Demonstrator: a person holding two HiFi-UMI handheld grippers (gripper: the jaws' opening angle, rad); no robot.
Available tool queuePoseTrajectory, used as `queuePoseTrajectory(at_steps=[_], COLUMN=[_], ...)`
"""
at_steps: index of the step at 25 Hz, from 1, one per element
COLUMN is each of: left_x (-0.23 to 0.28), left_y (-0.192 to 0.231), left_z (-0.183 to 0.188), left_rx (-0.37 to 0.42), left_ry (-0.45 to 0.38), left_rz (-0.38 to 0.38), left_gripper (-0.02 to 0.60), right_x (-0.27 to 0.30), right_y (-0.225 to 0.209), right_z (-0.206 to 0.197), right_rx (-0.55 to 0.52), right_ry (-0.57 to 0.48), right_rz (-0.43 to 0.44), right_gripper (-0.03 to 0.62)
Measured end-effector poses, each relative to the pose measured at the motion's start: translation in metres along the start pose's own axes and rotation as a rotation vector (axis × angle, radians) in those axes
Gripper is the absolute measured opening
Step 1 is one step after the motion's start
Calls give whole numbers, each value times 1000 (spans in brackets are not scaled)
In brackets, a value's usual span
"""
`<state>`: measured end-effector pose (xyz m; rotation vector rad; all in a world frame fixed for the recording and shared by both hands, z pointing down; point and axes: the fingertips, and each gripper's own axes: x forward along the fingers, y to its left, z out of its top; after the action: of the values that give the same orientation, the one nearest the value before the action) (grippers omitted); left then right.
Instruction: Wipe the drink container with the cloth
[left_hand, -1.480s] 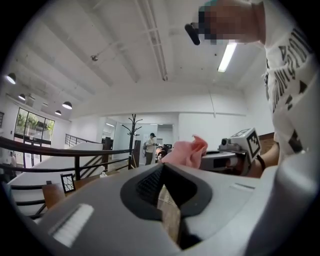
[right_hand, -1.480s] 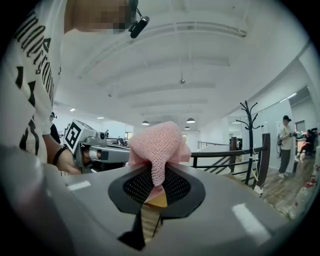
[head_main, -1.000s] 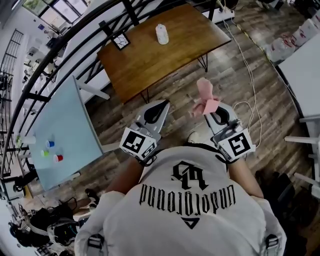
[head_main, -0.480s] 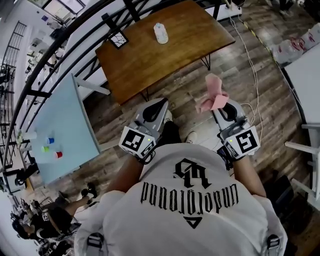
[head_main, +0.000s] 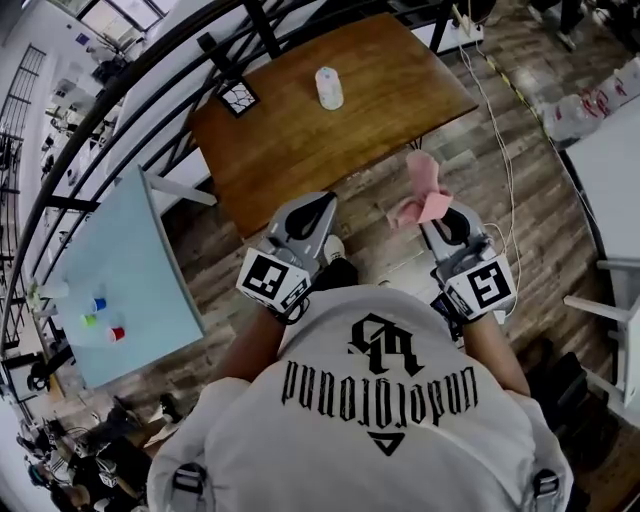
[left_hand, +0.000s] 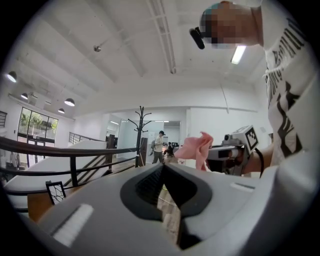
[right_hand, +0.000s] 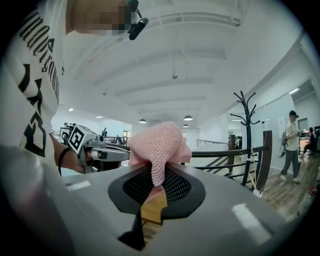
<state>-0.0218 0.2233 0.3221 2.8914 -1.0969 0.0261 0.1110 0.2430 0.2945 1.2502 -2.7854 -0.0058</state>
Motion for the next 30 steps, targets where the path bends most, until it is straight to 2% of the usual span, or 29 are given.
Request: queuePoseTrajectory(at_steps=[7, 15, 19, 23, 30], left_x=[4, 1, 4, 14, 46], left_y=[88, 157, 175, 176, 181], left_z=[11, 17, 14, 9, 4], left_rx=[18, 46, 40, 44, 11], left_ry=[-25, -30, -24, -35, 35], left_rz=[-12, -49, -48, -54, -64], left_gripper=[49, 49, 49, 49, 51], right_x=[92, 156, 175, 184, 211], right_y=[-6, -11, -14, -23, -54], right_z=[14, 22, 18, 13, 3], right_rx=[-12, -19, -10, -12, 25], right_ry=[-2, 3, 24, 11, 17], right_rz=[-15, -54, -44, -34, 5], right_gripper=[37, 37, 37, 37, 37])
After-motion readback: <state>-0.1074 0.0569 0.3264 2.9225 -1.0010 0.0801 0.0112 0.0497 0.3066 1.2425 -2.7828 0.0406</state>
